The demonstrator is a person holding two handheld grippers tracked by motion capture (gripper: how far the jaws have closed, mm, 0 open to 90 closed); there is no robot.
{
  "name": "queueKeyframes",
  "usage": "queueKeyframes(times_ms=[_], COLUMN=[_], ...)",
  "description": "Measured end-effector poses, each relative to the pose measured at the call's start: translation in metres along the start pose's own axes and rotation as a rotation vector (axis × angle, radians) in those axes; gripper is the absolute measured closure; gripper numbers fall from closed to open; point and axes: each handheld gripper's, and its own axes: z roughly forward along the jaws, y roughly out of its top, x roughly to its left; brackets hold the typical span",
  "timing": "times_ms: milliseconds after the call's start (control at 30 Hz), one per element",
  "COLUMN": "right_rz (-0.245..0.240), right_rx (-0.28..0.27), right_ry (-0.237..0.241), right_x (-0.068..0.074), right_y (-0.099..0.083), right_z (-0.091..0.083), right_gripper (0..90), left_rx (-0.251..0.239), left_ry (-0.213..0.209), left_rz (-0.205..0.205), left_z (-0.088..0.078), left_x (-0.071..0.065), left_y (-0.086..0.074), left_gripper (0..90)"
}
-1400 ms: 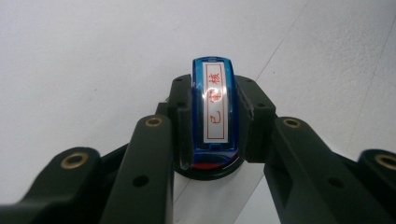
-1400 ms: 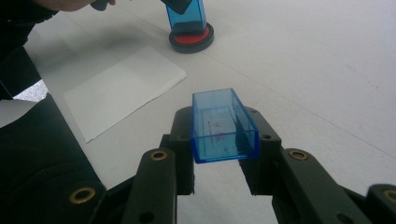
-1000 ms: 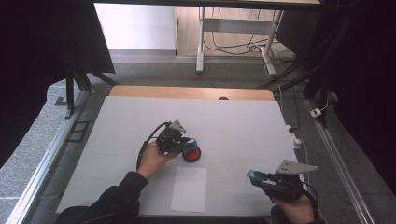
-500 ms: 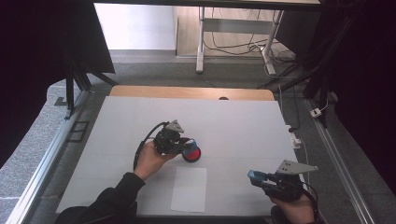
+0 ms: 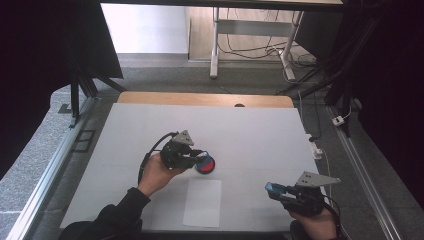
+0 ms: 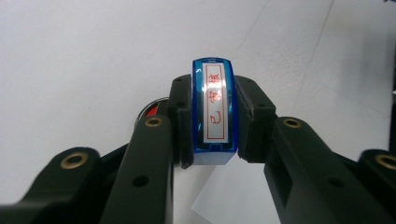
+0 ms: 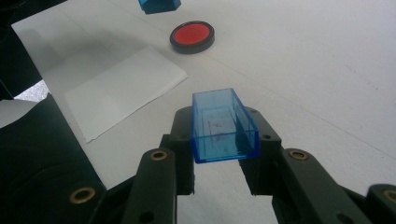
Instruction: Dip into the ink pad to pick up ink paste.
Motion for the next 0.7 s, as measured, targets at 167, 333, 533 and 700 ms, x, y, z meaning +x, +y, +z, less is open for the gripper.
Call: queueKeyframes(times_ms=[167,333,533,700], right_rz=[0.001,-0.008,-0.009,-0.008], right_rx=[0.0,0.002,0.001,0.002], right_ry=[0.001,0.002,0.004,0.001], right_x=[0.0,0.001,0.001,0.001], right_y=[0.0,0.0,0.0,0.0], right_z=[0.0,0.001,0.001,0.0], right_gripper=[68.7,68.7,68.6,68.6], left_rx=[-0.02,-0.045,-0.07,-0.065], left_ry=[-0.022,-0.037,-0.052,-0.064], left_rz=[-0.004,-0.016,-0.031,-0.029], left_z=[-0.01,-0.02,-0.032,-0.037], left_x=[-0.004,-0.007,-0.008,-0.013], left_y=[-0.002,-0.006,-0.009,-0.014], left_gripper=[70.0,69.9,69.9,69.9])
